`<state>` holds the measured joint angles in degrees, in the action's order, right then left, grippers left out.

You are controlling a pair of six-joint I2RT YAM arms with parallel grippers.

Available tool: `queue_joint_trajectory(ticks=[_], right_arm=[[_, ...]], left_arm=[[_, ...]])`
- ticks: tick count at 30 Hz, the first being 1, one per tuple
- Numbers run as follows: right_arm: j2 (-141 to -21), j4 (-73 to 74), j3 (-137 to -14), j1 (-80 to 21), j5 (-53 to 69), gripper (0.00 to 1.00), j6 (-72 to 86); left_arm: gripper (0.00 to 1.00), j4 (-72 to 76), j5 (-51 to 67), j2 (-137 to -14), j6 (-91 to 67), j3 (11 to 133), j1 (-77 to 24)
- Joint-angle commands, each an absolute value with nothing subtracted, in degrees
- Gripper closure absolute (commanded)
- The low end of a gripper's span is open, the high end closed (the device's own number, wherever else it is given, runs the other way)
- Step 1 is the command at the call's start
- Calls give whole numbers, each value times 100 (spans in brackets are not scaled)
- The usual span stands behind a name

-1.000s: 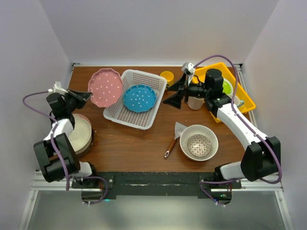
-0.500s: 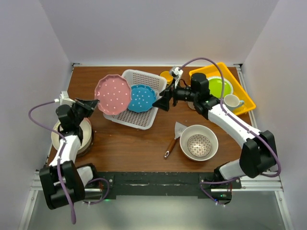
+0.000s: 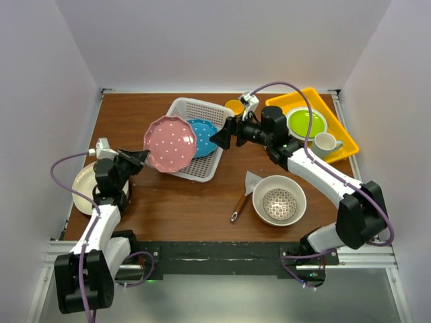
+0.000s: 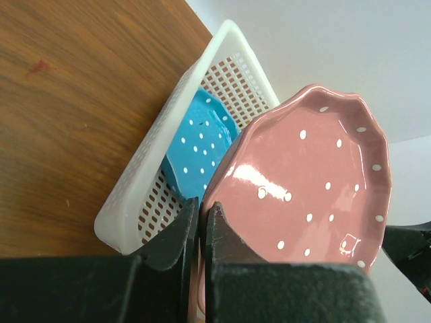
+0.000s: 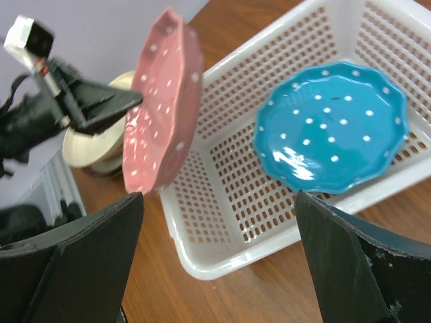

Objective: Place the mixed dishes into the plastic bin
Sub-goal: Pick up the plate at the center of the board.

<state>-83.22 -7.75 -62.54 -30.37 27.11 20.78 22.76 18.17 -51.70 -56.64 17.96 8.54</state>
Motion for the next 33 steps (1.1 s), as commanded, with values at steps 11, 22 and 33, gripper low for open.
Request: queue_joint_trajectory(ticks=[11, 22, 33], right_arm=[[-8480, -1090, -6161, -3550, 1408, 3, 2892], [-8991, -897, -6434, -4060, 695, 14, 2689], [-8956, -1213, -6460, -4034, 1494, 100, 2355]], left_arm=[[100, 3191, 888, -5133, -6012, 2004, -280], [100, 3138, 571, -5133, -5924, 2083, -747], [100, 3208, 756, -5019, -5722, 2039, -791]])
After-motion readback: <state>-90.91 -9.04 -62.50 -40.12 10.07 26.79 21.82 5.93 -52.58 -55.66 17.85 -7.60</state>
